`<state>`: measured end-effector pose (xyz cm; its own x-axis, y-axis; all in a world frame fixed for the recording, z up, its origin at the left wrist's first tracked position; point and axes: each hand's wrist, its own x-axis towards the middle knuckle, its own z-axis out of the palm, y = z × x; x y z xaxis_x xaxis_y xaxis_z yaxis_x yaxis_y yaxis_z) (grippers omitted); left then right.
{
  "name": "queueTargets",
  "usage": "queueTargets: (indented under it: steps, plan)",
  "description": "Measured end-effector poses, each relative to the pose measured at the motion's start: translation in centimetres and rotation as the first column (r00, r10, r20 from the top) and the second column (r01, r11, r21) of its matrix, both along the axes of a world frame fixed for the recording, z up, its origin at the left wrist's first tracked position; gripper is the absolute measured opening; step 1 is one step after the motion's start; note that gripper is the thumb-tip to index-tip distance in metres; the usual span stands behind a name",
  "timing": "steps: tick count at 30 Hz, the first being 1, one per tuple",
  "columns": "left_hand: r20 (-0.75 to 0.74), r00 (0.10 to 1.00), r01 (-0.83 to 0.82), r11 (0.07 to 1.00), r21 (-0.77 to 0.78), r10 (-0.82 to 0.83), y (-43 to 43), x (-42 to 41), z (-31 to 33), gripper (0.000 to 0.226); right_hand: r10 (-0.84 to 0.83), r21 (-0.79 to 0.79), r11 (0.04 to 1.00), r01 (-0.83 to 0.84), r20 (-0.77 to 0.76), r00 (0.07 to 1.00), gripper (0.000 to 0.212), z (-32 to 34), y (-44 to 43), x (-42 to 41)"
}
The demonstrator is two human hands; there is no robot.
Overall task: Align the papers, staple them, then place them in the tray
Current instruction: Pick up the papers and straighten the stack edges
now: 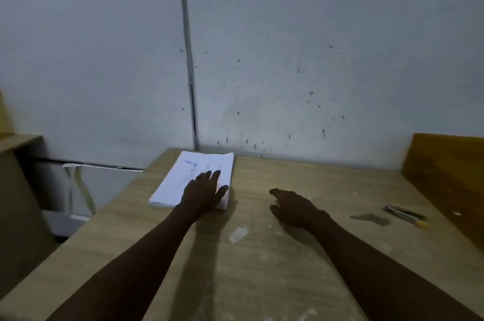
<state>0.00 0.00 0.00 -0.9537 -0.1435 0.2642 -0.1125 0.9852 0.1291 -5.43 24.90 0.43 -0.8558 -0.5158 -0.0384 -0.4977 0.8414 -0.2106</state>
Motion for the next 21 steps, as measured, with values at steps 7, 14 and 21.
queueTargets:
  steps: [7,14,21]
  plan:
    - [-0.024,0.925,-0.361,0.899,0.248,0.378,-9.8,0.2,-1.4,0.051,-0.061,-0.165,0.984,0.071,0.063,0.996,0.07,-3.0,-8.2,0.6]
    - [0.099,0.897,-0.433,0.808,0.399,0.432,-14.2,-4.2,-2.6,0.042,0.025,-0.198,0.98,-0.037,-0.062,0.998,0.057,-5.5,-12.6,-1.2]
    - [0.229,0.883,-0.469,0.761,0.448,0.41,-15.6,-6.9,-1.0,0.043,0.011,-0.174,0.984,-0.026,-0.084,0.996,0.053,-5.9,-12.7,-1.6]
